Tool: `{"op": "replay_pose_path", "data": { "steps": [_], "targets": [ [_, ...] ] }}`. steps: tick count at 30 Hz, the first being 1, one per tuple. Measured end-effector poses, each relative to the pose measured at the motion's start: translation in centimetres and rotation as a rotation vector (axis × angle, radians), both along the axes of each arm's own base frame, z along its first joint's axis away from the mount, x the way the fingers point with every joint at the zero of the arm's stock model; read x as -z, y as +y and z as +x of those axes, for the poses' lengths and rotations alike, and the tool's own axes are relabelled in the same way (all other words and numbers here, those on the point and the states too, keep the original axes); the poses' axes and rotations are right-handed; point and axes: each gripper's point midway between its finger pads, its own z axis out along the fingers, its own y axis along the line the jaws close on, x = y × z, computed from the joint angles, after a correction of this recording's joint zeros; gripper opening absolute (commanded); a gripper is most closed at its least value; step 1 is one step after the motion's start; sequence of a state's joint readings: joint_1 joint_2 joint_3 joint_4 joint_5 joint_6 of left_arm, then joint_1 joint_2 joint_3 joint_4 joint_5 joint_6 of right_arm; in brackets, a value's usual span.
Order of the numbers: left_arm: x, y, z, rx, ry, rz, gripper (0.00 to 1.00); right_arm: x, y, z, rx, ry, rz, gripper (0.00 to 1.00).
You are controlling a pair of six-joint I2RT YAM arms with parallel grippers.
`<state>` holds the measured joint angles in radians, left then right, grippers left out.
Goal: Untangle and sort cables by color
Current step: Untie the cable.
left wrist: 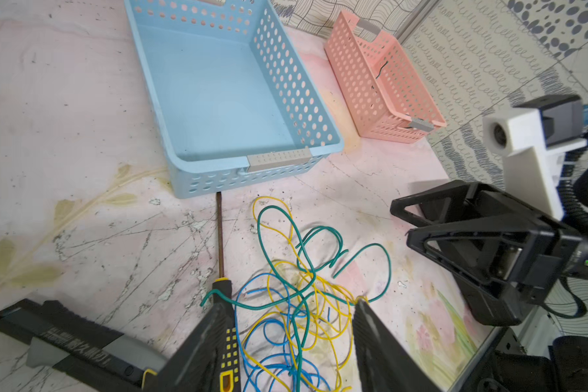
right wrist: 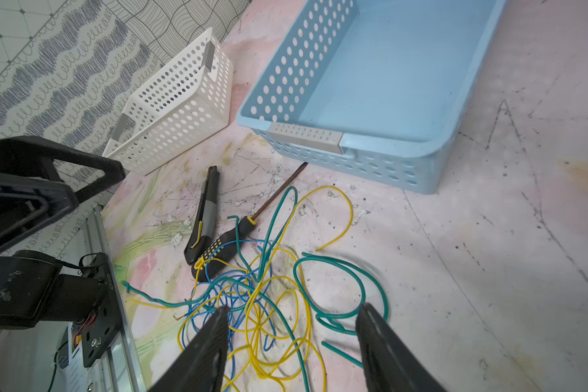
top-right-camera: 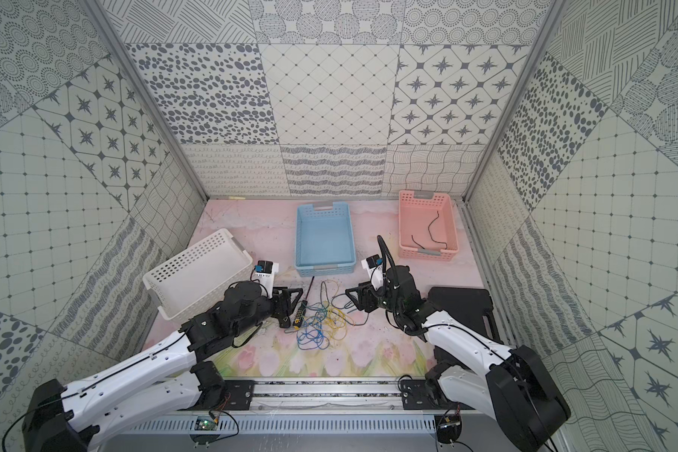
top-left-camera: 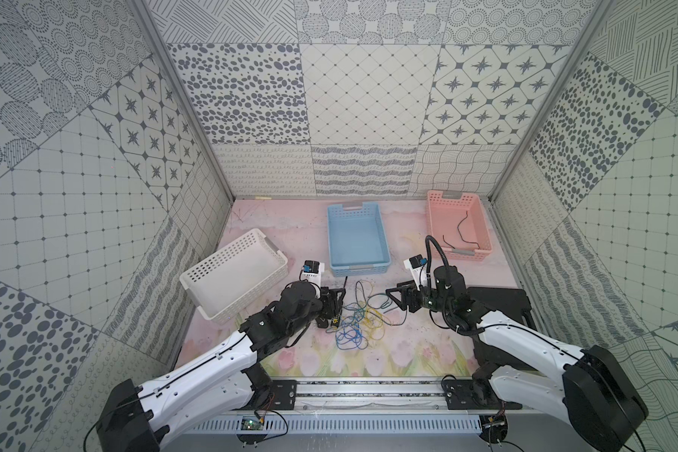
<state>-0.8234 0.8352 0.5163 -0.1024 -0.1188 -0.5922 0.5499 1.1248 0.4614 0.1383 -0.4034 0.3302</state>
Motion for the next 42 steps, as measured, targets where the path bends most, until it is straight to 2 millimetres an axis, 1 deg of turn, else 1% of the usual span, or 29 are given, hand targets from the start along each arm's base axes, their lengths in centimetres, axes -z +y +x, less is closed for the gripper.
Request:
{"op": "replay_pose_path", "data": {
  "steps": [2, 4, 7, 9, 11, 13, 16, 18, 20, 23, 25, 26, 27, 28, 29, 30, 32, 33, 37, 39, 42],
  "targets": [
    [0.6, 0.1, -0.3, 0.004, 0.013, 0.010, 0.61, -0.1, 0.7, -0.1, -0.022, 0.006, 0.026, 0.62],
    [1.2, -0.1, -0.6, 0.016, 0.032, 0.007, 0.60, 0.6, 1.7, -0.1, -0.053, 0.034, 0.047, 0.62],
    [2.8, -1.2, -0.8, 0.045, 0.084, -0.007, 0.58, 3.3, 4.1, -0.9, -0.119, 0.137, 0.042, 0.62],
    [4.2, -2.3, -0.7, 0.064, 0.137, 0.000, 0.57, 4.9, 5.4, -1.3, -0.145, 0.201, 0.022, 0.62],
    [5.8, -3.4, -0.5, 0.075, 0.191, 0.013, 0.55, 5.4, 5.8, -1.5, -0.144, 0.220, 0.011, 0.63],
    [7.2, -4.4, -0.2, 0.081, 0.231, 0.030, 0.54, 4.9, 5.4, -1.0, -0.106, 0.199, 0.001, 0.63],
    [9.0, -5.8, 0.4, 0.076, 0.275, 0.054, 0.51, 2.9, 4.0, 0.3, -0.021, 0.119, 0.010, 0.63],
    [9.6, -6.6, 1.1, 0.068, 0.283, 0.064, 0.51, 1.7, 2.9, 1.1, 0.039, 0.080, 0.023, 0.63],
    [10.0, -7.4, 1.7, 0.060, 0.284, 0.073, 0.51, 1.4, 2.0, 1.6, 0.081, 0.067, 0.027, 0.63],
    [10.3, -8.7, 2.6, 0.052, 0.273, 0.086, 0.51, 2.0, 1.0, 2.1, 0.121, 0.077, 0.014, 0.63],
    [10.4, -9.5, 3.0, 0.047, 0.261, 0.097, 0.51, 2.3, 0.9, 2.0, 0.123, 0.087, 0.010, 0.63],
    [10.5, -9.9, 3.2, 0.044, 0.254, 0.105, 0.46, 2.4, 0.8, 1.9, 0.124, 0.091, 0.008, 0.63],
    [10.6, -10.3, 3.4, 0.039, 0.248, 0.111, 0.39, 2.4, 0.8, 1.9, 0.125, 0.094, 0.009, 0.63],
    [10.6, -10.5, 3.6, 0.032, 0.245, 0.115, 0.36, 2.4, 0.9, 1.9, 0.125, 0.095, 0.010, 0.63],
    [10.7, -10.8, 3.8, 0.027, 0.237, 0.124, 0.30, 2.4, 0.9, 1.9, 0.125, 0.098, 0.012, 0.63],
    [10.8, -11.0, 4.0, 0.019, 0.231, 0.130, 0.22, 2.4, 0.9, 1.9, 0.125, 0.099, 0.012, 0.63],
    [10.8, -11.2, 4.4, 0.006, 0.223, 0.137, 0.02, 2.5, 0.8, 1.8, 0.125, 0.102, 0.010, 0.63],
    [10.7, -11.2, 4.5, -0.001, 0.215, 0.140, 0.00, 2.5, 0.8, 1.8, 0.125, 0.104, 0.008, 0.64],
    [9.8, -11.2, 5.1, -0.018, 0.178, 0.142, 0.00, 2.2, 0.5, 1.6, 0.131, 0.096, 0.000, 0.65],
    [8.7, -11.1, 5.3, -0.020, 0.150, 0.134, 0.00, 1.3, 0.2, 1.6, 0.138, 0.069, 0.002, 0.66],
    [6.3, -11.2, 5.5, -0.011, 0.101, 0.101, 0.00, 0.0, -0.3, 1.7, 0.155, 0.028, 0.019, 0.67]
  ]
}}
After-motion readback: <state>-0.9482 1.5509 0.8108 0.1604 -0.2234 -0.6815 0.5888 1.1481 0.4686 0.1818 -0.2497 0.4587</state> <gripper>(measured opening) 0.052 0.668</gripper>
